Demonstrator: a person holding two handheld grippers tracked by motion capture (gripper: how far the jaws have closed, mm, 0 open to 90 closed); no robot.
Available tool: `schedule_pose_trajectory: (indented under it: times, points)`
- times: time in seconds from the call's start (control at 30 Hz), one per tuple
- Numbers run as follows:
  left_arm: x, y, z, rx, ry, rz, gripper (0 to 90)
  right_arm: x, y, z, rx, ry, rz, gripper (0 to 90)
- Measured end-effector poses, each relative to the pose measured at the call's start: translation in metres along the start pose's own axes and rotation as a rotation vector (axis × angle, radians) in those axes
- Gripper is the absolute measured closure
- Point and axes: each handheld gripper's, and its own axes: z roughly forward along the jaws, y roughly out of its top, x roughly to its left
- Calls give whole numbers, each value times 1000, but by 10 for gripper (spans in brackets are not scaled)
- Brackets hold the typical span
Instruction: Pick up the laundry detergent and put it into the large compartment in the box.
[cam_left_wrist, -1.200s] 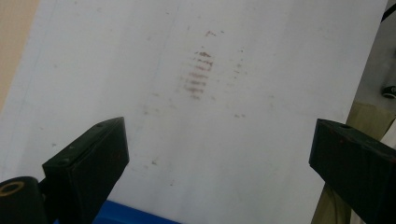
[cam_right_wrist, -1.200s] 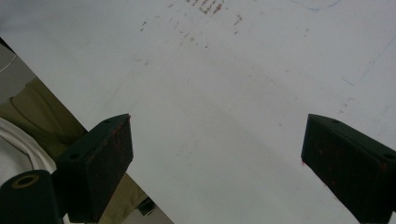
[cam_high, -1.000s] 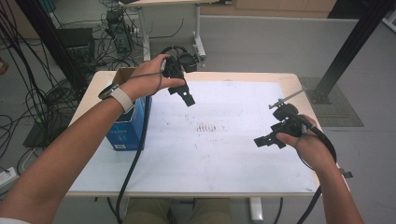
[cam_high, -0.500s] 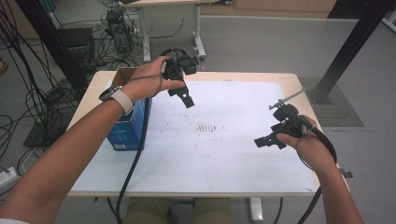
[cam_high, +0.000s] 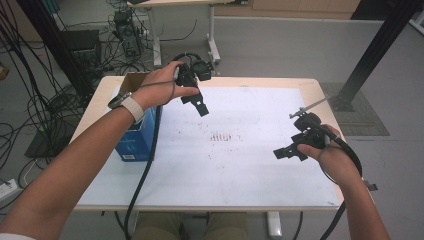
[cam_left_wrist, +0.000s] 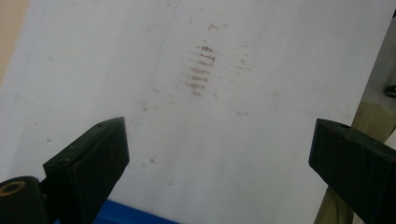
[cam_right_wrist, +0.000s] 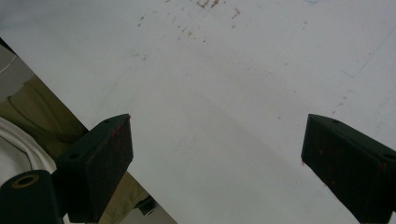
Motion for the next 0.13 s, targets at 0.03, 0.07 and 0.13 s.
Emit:
schedule_pose_trajectory:
  times: [0.03,0.07,0.13]
  points:
    - [0,0,0,-3,-1,-4,54,0,0,0,-1,0,0,87]
    - [0,0,-1,-5,-4,-8,53,0,-1,0,-2,-2,-1,87]
    - [-1,0,-1,-4,-1,-8,53,0,-1,-1,-3,-2,1,87]
